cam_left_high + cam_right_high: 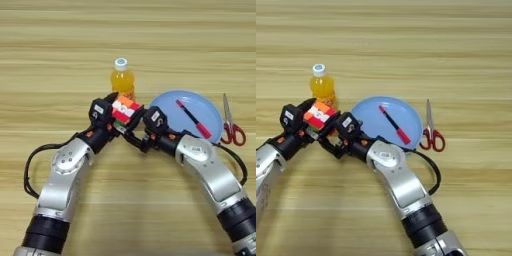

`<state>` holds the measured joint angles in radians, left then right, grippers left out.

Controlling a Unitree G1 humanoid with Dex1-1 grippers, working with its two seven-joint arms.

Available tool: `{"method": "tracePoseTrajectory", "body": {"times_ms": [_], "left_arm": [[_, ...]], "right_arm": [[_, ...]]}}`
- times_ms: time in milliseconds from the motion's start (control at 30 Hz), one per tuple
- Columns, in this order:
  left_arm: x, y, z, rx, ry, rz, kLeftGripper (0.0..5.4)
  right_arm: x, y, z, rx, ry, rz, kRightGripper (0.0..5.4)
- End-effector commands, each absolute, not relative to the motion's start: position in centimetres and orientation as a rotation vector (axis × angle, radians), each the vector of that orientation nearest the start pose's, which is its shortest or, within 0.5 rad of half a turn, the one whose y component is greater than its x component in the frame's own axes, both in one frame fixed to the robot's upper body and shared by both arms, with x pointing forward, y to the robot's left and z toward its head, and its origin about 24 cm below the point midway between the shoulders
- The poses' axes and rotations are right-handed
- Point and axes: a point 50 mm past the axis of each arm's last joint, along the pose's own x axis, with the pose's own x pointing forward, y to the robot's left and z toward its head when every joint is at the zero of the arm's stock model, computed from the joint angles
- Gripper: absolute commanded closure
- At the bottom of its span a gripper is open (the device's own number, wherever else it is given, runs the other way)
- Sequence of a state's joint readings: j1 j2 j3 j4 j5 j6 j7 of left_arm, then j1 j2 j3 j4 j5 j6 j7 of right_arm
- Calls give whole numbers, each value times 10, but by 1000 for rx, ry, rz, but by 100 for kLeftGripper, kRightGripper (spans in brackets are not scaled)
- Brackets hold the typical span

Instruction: Move the objects on the table

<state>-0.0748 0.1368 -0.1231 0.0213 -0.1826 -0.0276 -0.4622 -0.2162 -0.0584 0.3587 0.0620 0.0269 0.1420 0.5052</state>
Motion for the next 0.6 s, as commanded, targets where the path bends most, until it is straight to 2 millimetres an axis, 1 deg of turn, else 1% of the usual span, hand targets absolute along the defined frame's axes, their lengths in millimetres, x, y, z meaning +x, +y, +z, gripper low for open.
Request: {"method": "tracePoseTrajectory", "body": {"times_ms": [33,133,233,433,600], "left_arm": [[258,119,56,-20,-56,-608,54],[258,121,60,-30,-73,-612,19],[259,125,63,-33,-84,-604,0],[261,132,71,-30,-112,-582,0],[263,138,74,-22,-116,-561,0]], "right_arm": [[267,-40,68,-96,-9,884,206],[271,-48,69,-105,-13,847,206],[274,-54,70,-107,-16,823,206],[279,-64,70,-111,-19,783,206],[286,-80,71,-112,-17,720,206]]}}
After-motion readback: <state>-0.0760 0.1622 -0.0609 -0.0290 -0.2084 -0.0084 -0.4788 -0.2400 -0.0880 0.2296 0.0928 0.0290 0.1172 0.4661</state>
